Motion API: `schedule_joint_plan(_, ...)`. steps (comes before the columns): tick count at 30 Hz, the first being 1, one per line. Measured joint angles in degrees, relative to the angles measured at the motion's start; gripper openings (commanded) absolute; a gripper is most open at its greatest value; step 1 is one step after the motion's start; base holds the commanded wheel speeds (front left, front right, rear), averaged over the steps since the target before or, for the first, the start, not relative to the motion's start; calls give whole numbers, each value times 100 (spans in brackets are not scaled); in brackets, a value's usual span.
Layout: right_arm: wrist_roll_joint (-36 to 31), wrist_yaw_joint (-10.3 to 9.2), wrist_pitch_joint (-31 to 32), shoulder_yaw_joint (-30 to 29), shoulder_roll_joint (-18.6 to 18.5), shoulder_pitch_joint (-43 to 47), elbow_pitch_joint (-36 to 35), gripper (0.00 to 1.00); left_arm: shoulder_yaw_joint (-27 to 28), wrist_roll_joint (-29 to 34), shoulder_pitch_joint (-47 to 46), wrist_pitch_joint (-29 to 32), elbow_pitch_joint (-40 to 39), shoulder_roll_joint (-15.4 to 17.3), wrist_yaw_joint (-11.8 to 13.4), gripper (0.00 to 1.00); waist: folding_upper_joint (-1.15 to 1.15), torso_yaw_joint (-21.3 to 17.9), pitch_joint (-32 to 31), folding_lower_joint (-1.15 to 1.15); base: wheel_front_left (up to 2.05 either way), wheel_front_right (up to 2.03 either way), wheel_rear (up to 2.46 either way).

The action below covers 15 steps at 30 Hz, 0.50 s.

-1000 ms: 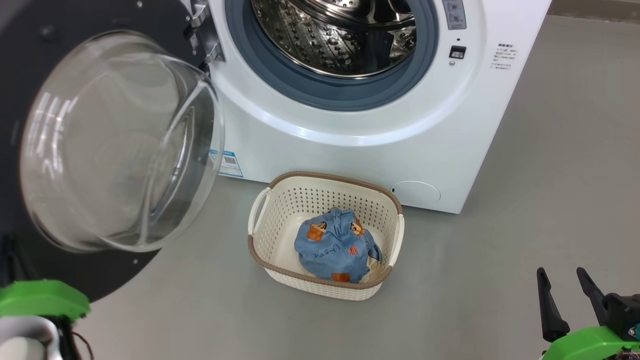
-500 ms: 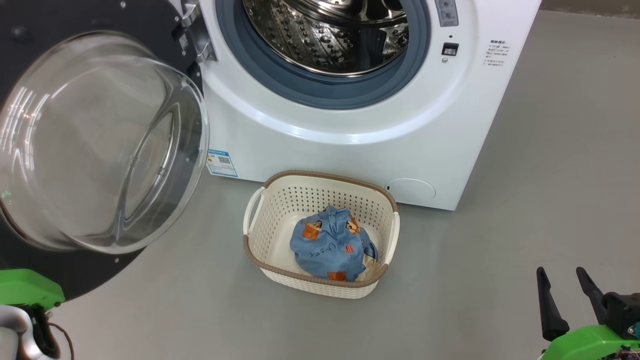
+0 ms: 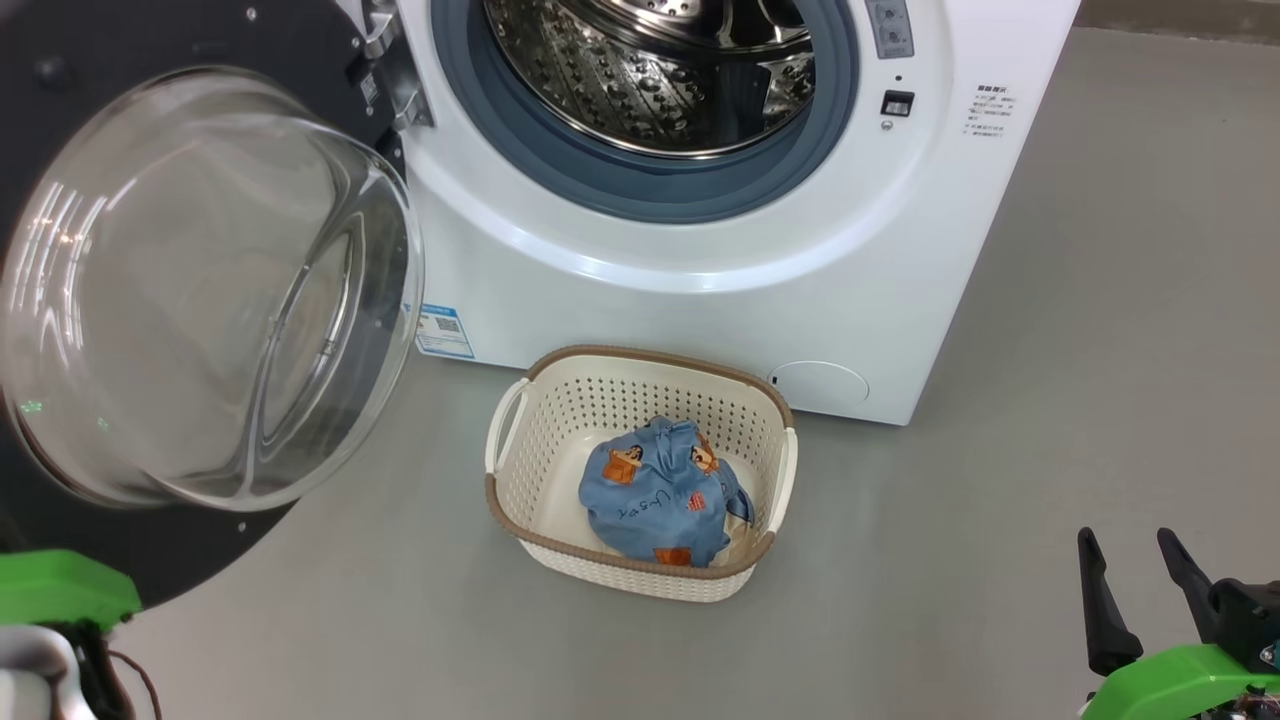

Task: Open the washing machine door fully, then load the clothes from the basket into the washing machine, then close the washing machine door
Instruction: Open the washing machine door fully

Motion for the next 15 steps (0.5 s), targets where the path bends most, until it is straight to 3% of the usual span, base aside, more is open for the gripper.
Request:
schedule_joint_plan(9,0,0,-24,0,0,0,12,100,8,328,756,0,-1103,-185,-51,0,0,-56,-68,0,0,0,0)
schedule_joint_plan(15,0,0,-25,64,1,2,32,100,-413,523,1115,2,-1838,-282,-151,2,0,-122,-162,0,0,0,0)
